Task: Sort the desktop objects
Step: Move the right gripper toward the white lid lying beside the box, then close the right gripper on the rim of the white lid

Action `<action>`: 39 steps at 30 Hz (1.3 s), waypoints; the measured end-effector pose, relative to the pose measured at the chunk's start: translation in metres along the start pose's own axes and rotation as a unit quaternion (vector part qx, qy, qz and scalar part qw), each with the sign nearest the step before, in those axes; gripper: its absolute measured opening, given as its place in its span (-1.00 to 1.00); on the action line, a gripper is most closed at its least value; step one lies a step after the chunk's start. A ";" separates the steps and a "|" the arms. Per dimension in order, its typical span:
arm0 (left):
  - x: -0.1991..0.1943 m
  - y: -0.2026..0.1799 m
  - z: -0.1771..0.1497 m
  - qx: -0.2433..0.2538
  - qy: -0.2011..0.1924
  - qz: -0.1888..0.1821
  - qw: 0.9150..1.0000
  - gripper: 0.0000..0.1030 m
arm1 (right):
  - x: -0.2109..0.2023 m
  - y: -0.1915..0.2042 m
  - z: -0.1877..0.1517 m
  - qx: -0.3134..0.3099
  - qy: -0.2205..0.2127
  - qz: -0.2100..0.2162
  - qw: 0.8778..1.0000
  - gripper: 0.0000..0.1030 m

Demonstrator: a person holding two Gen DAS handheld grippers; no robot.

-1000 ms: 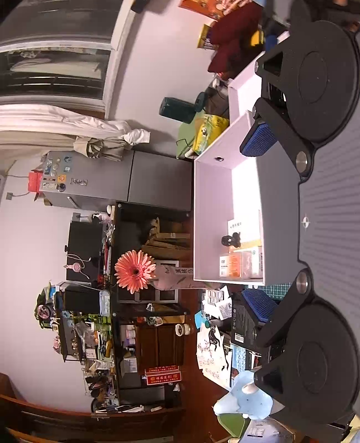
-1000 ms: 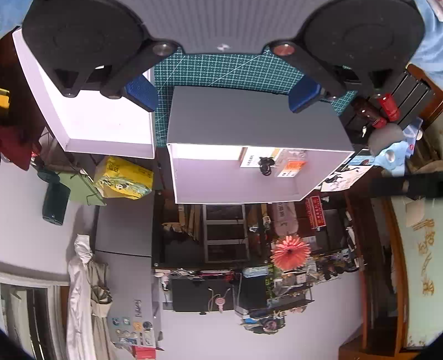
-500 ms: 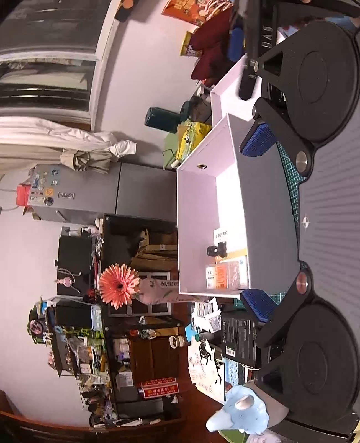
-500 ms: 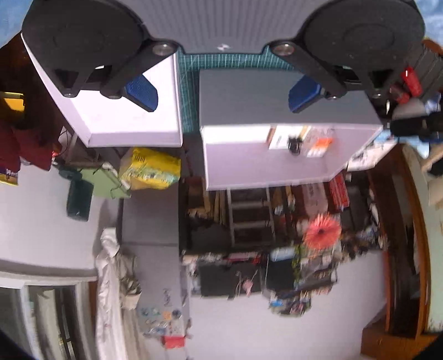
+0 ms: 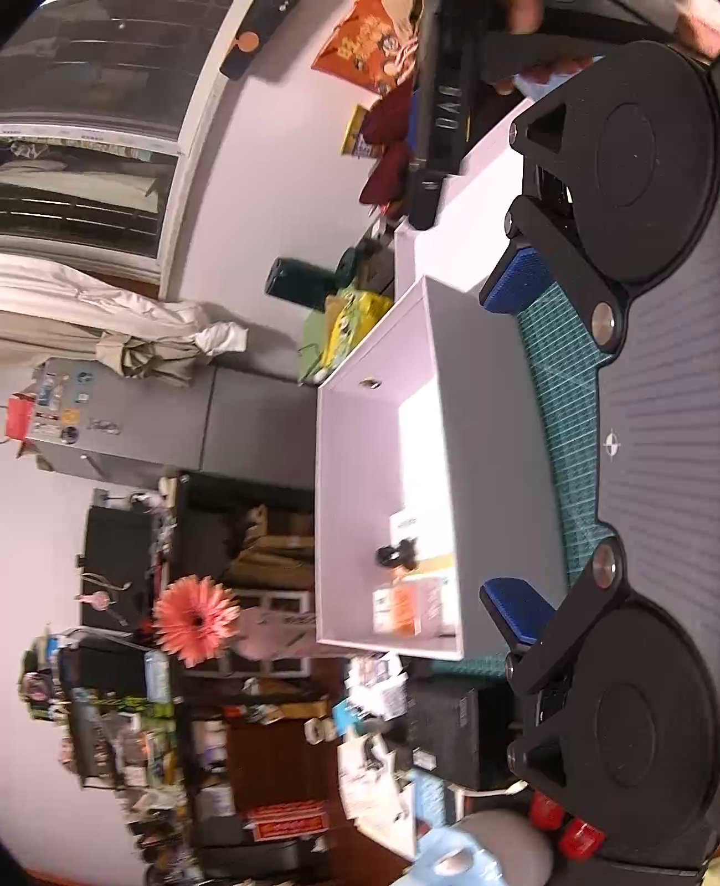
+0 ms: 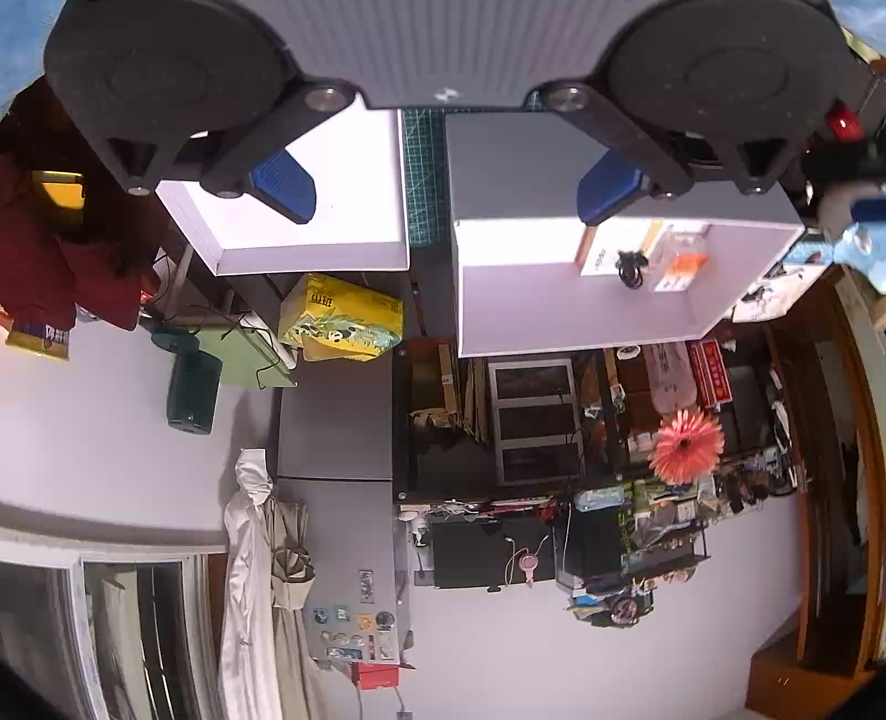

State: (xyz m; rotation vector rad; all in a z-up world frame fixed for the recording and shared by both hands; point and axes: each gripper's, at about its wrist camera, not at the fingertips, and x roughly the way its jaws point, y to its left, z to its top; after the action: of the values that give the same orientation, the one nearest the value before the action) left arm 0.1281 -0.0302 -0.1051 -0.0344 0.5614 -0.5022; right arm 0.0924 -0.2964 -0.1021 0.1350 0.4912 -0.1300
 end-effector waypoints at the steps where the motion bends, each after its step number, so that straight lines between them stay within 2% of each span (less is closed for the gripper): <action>1: 0.001 0.001 -0.001 0.001 0.003 0.003 1.000 1.00 | 0.000 -0.002 0.003 0.006 -0.001 0.005 1.000 0.96; 5: 0.001 0.002 -0.003 0.010 -0.008 0.035 0.999 1.00 | 0.001 -0.009 0.015 0.009 -0.004 0.015 1.000 0.93; 9: -0.002 0.007 -0.002 -0.007 -0.026 0.052 0.998 1.00 | 0.007 -0.012 0.029 0.005 -0.005 0.021 1.000 0.92; 14: -0.003 0.012 -0.002 -0.023 -0.036 0.053 0.998 1.00 | 0.026 -0.019 0.039 0.014 0.001 -0.010 1.000 0.92; 19: 0.001 0.016 -0.003 -0.040 -0.031 0.057 0.997 1.00 | 0.045 -0.031 0.030 0.024 0.011 -0.016 1.000 0.90; 26: 0.004 0.013 -0.004 -0.036 -0.032 0.059 0.997 1.00 | 0.059 -0.051 0.010 0.060 0.025 -0.033 0.997 0.93; 31: 0.006 0.013 -0.005 -0.041 -0.031 0.060 0.997 1.00 | 0.069 -0.067 0.001 0.114 0.052 0.002 0.992 0.90; 33: 0.006 0.014 -0.005 -0.043 -0.030 0.059 0.997 1.00 | 0.074 -0.069 -0.001 0.126 0.061 0.000 0.990 0.87; 35: 0.007 0.015 -0.006 -0.043 -0.026 0.059 0.997 1.00 | 0.079 -0.068 -0.003 0.118 0.071 -0.016 0.990 0.62; 39: 0.010 0.015 -0.007 -0.047 -0.017 0.055 0.997 1.00 | 0.087 -0.066 -0.009 0.112 0.094 -0.012 0.989 0.61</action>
State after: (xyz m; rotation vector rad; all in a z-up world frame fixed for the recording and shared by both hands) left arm 0.1384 -0.0210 -0.1185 -0.1011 0.5507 -0.3672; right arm 0.1535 -0.3680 -0.1581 0.3647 0.6667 -0.1967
